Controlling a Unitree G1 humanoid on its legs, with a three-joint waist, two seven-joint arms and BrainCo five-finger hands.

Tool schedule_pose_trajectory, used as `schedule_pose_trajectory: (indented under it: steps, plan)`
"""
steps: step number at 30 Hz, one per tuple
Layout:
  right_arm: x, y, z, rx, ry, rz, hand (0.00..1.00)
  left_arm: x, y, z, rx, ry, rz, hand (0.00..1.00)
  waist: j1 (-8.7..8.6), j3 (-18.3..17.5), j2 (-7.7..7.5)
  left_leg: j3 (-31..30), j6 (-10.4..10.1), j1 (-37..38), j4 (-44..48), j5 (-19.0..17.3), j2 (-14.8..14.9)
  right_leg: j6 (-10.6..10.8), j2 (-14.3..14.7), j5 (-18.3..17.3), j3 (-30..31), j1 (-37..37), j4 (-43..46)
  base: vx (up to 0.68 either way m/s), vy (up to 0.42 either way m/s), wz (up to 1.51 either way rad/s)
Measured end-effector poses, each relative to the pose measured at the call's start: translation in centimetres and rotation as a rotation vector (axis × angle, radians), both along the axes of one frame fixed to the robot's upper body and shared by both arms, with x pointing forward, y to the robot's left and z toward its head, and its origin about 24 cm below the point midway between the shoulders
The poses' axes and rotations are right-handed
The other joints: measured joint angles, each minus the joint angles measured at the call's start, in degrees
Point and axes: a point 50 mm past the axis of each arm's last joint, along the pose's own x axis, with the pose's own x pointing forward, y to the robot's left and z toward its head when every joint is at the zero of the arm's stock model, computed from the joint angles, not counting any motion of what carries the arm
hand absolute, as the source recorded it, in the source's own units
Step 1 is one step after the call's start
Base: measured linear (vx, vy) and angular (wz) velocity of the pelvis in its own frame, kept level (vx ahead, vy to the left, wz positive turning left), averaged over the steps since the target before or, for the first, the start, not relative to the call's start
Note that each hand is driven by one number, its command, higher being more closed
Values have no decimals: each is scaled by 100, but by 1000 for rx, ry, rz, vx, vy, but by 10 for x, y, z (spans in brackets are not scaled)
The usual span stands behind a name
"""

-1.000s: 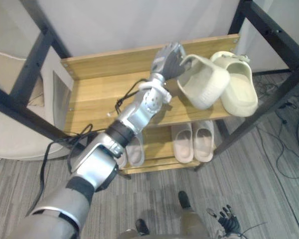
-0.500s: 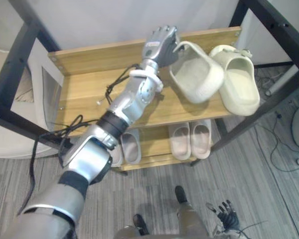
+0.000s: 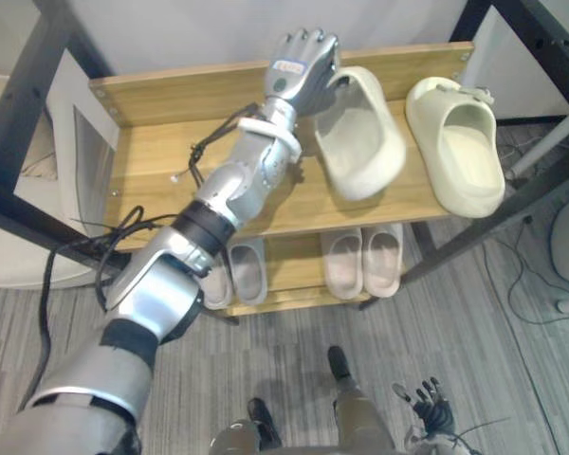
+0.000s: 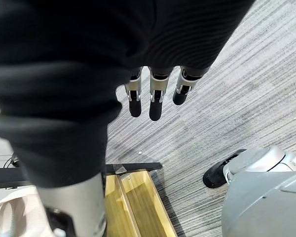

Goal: Organize the slippers on the shoe rack

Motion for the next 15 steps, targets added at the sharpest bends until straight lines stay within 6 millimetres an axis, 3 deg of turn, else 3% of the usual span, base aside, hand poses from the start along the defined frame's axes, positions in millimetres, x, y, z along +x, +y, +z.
schedule_pose_trajectory:
  steps: [8, 15]
  plan:
    - [0, 2, -4, 10, 18, 2, 0, -6, -16, -1, -22, 1, -50, 0, 34, 18, -31, -58, 11, -125, 157, -55, 32, 2, -3, 27, -47, -30, 1, -14, 1, 3]
    - [6, 17, -4, 24, 11, 55, 0, -18, -45, -18, -140, 94, -173, 0, 53, 39, -67, -116, 40, -87, 269, -109, 56, 2, 0, 26, -121, 109, -21, -28, 1, 5]
